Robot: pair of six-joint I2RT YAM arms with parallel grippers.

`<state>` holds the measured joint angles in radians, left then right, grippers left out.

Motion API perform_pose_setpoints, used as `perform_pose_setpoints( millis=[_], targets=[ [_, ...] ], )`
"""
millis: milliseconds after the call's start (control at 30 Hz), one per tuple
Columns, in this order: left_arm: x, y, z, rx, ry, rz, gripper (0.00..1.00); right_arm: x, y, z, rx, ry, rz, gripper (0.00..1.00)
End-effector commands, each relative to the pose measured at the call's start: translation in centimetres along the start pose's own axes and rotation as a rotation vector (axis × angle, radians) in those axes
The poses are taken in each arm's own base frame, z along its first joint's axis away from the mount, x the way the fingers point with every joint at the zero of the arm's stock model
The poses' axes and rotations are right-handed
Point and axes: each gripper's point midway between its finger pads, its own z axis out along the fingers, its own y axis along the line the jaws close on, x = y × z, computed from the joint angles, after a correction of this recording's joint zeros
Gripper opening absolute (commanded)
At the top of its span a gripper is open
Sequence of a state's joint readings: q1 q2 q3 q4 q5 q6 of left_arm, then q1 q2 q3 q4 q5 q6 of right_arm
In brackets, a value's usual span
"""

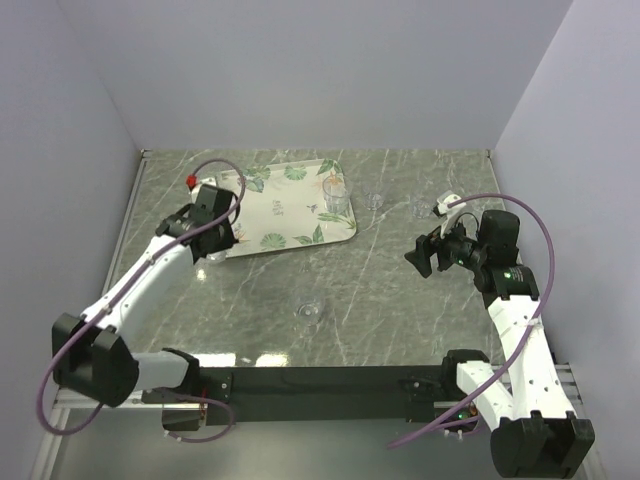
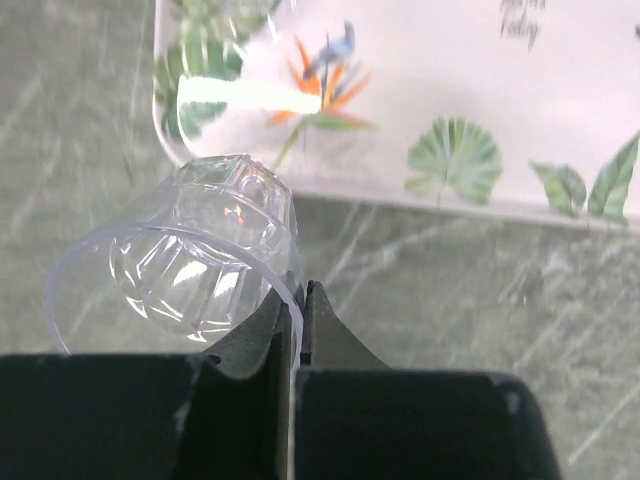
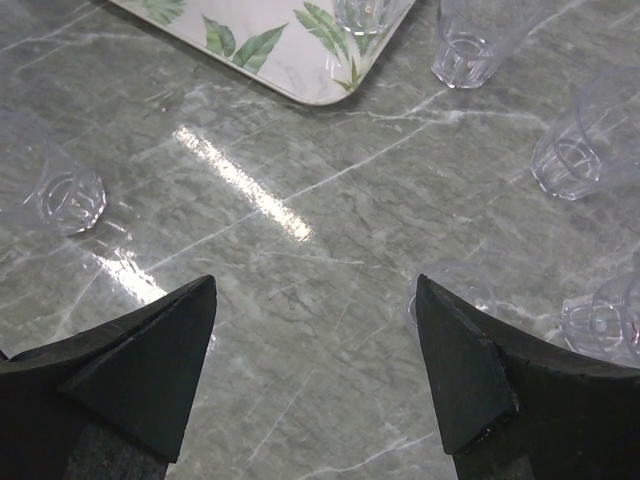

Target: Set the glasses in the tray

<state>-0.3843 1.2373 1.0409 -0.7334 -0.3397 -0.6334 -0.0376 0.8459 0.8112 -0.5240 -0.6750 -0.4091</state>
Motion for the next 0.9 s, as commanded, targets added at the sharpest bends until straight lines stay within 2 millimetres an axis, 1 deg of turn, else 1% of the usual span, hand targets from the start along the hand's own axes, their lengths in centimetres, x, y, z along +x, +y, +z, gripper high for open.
perform_pose_setpoints(
  millis=[0,33,67,100,167,200,333,467,600,733,833,867],
  targets=[
    [-4.9,-1.6,1.3,0.057,-0.096,0.047,0.00,-0.7,0.0,-0.3,0.002,-0.036,-0.014,0.87],
    [-5.7,-1.8,1.5,0.055,-0.102,0.058,0.00,-0.7,0.0,-0.2,0.001,-0.034,-0.013,0.87],
    [-6.0,-1.7,2.0,0.041,-0.099,0.064,0.00,-0.7,0.0,-0.3,0.000,-0.036,-0.014,0.87],
    [-5.9,-1.4,3.2,0.014,-0.076,0.073,0.00,-0.7,0.0,-0.3,0.002,-0.036,-0.014,0.87],
    [-6.6,-1.2,4.0,0.000,-0.076,0.085,0.00,-0.7,0.0,-0.3,0.002,-0.037,-0.013,0.87],
    [-6.7,-1.0,4.8,-0.014,-0.068,0.085,0.00,-0.7,0.0,-0.3,0.003,-0.036,-0.013,0.87],
    [-7.4,-0.8,6.1,-0.026,-0.065,0.089,0.00,-0.7,0.0,-0.2,0.000,-0.037,-0.013,0.87],
    [-7.2,-0.8,7.2,-0.028,-0.042,0.098,0.00,-0.6,-0.1,-0.2,0.002,-0.033,-0.009,0.87],
    [-6.6,-0.5,8.6,-0.042,-0.010,0.108,0.00,-0.6,-0.2,-0.2,0.005,-0.034,-0.009,0.87],
    [-6.2,-0.2,9.5,-0.046,0.010,0.114,0.00,-0.6,-0.2,-0.3,0.006,-0.034,-0.007,0.87],
    [-5.9,-0.1,9.8,-0.044,0.020,0.113,0.03,-0.6,-0.2,-0.3,0.007,-0.035,-0.004,0.87],
    [-5.9,-0.1,10.0,-0.044,0.021,0.109,0.06,-0.6,-0.3,-0.3,0.009,-0.035,-0.003,0.87]
  ],
)
